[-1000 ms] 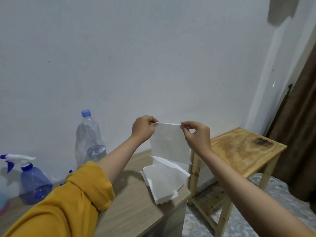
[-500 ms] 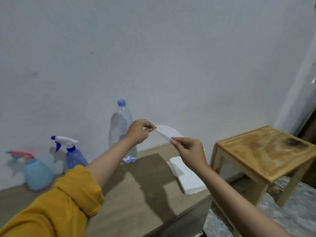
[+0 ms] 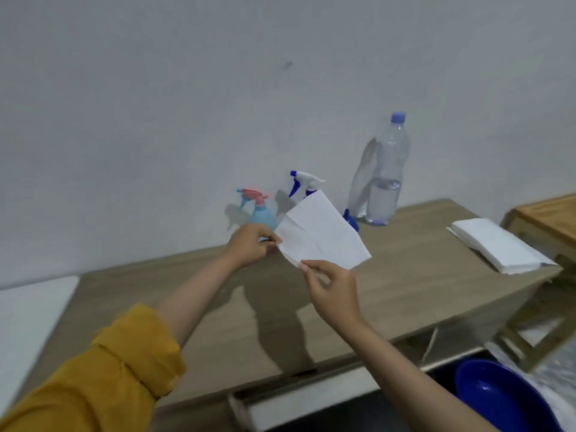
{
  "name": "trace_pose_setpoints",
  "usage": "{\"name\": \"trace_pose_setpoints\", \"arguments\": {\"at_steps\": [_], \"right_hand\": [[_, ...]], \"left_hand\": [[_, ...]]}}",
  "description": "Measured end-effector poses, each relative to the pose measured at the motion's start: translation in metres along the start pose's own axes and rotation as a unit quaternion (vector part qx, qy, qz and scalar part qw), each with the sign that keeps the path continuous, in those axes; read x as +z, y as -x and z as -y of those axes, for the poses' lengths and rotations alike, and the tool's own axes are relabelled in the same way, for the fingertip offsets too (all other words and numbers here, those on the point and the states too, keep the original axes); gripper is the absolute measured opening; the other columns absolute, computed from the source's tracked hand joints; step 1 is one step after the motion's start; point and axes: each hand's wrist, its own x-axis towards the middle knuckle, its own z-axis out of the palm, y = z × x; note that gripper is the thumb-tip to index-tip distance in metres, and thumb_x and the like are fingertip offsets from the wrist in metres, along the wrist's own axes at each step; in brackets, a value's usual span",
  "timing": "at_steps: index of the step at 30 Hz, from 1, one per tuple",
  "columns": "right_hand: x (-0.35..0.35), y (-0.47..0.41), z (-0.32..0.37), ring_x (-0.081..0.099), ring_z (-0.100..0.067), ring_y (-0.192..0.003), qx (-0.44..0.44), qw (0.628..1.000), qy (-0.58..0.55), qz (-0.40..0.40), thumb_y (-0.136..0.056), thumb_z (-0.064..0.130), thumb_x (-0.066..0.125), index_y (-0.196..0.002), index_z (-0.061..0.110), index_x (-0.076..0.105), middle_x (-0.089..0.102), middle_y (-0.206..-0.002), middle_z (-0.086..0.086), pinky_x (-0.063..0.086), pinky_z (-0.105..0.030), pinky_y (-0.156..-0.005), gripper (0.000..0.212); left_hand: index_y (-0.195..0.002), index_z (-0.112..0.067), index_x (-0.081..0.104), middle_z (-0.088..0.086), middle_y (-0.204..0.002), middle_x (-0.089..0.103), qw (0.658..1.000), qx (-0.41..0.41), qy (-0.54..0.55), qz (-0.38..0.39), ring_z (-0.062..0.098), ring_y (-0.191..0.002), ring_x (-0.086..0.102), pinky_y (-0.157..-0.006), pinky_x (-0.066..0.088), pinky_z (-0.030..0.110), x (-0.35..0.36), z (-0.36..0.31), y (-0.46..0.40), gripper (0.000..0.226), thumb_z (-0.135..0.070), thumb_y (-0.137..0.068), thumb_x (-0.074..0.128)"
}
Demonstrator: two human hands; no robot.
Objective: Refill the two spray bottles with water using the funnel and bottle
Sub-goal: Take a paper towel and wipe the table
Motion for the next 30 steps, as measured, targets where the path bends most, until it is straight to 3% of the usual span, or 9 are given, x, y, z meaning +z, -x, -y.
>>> {"name": "trace_pose_setpoints", "arguments": {"at_steps": [5,9,16,19,22,24,25,27,30], "right_hand": [[0.108,0.065,0.043,0.066,-0.004,-0.087,-0.005,0.997,0.020,0.076,-0.087,0.014,0.065,-0.096,0.012,0.076,0.075,-0.091,0.003,0.052,-0.021,-0.082,0.014],[0.179,0.103,0.067,0.067,-0.013,-0.088,-0.006,0.988,0.047,0.146,-0.090,0.019,0.061,-0.100,0.012,0.075,0.075,-0.094,-0.001,0.054,-0.028,-0.081,0.018],[0.289,0.154,0.080,0.062,-0.019,-0.079,-0.005,0.960,0.125,0.250,-0.094,0.024,0.052,-0.089,0.010,0.073,0.072,-0.085,-0.005,0.044,-0.027,-0.066,0.026],[0.316,0.168,0.081,0.062,-0.025,-0.083,-0.007,0.938,0.146,0.313,-0.094,0.028,0.048,-0.091,0.006,0.071,0.070,-0.088,-0.011,0.044,-0.032,-0.066,0.032],[0.319,0.166,0.078,0.061,-0.027,-0.082,-0.061,0.963,0.124,0.233,-0.092,0.033,0.042,-0.092,0.005,0.069,0.069,-0.088,-0.012,0.051,-0.038,-0.070,0.039],[0.320,0.149,0.067,0.063,-0.029,-0.090,-0.104,0.968,0.147,0.176,-0.090,0.028,0.040,-0.101,0.005,0.069,0.070,-0.097,-0.012,0.054,-0.040,-0.077,0.038],[0.321,0.139,0.059,0.062,-0.031,-0.102,-0.117,0.959,0.176,0.190,-0.090,0.023,0.041,-0.111,0.005,0.066,0.069,-0.110,-0.013,0.053,-0.045,-0.088,0.037],[0.323,0.123,0.046,0.043,-0.029,-0.134,-0.105,0.916,0.239,0.304,-0.095,0.020,0.041,-0.137,0.012,0.048,0.049,-0.144,-0.010,0.030,-0.056,-0.111,0.043],[0.324,0.116,0.025,0.005,-0.019,-0.149,-0.111,0.837,0.313,0.434,-0.102,0.037,0.026,-0.152,0.022,0.015,0.010,-0.162,0.001,0.004,-0.058,-0.117,0.054]], "left_hand": [[-0.088,-0.014,0.076,0.005,-0.099,0.073,0.998,-0.053,-0.022,-0.005,0.022,-0.097,0.066,-0.092,0.050,0.035,-0.057,0.097,0.076,0.020,0.000,-0.081,0.064],[-0.088,-0.026,0.075,-0.003,-0.101,0.073,0.992,-0.105,-0.060,0.021,0.019,-0.100,0.065,-0.090,0.050,0.036,-0.090,0.170,0.124,0.025,-0.008,-0.081,0.060],[-0.097,-0.015,0.075,0.002,-0.108,0.071,0.981,-0.154,-0.114,0.017,0.021,-0.105,0.062,-0.090,0.045,0.027,-0.122,0.256,0.193,0.027,-0.002,-0.080,0.058],[-0.101,-0.017,0.074,-0.001,-0.112,0.070,0.977,-0.166,-0.125,0.039,0.019,-0.107,0.061,-0.089,0.041,0.023,-0.125,0.276,0.214,0.032,-0.004,-0.079,0.053],[-0.106,-0.013,0.072,0.003,-0.117,0.068,0.983,-0.158,-0.095,-0.011,0.022,-0.111,0.059,-0.094,0.038,0.022,-0.121,0.277,0.226,0.045,-0.016,-0.072,0.042],[-0.116,-0.011,0.065,0.008,-0.125,0.061,0.982,-0.154,-0.098,-0.050,0.025,-0.118,0.054,-0.106,0.036,0.036,-0.114,0.276,0.231,0.054,-0.019,-0.071,0.037],[-0.120,-0.010,0.062,0.010,-0.128,0.058,0.980,-0.153,-0.111,-0.067,0.027,-0.120,0.052,-0.107,0.035,0.043,-0.108,0.275,0.234,0.054,-0.020,-0.073,0.036],[-0.127,-0.011,0.055,0.010,-0.134,0.054,0.975,-0.151,-0.136,-0.084,0.028,-0.124,0.048,-0.108,0.032,0.050,-0.099,0.272,0.238,0.053,-0.023,-0.079,0.036],[-0.142,-0.016,0.037,0.005,-0.151,0.034,0.968,-0.166,-0.185,-0.029,0.023,-0.139,0.032,-0.113,0.016,0.053,-0.084,0.268,0.245,0.051,-0.027,-0.093,0.035]]}}
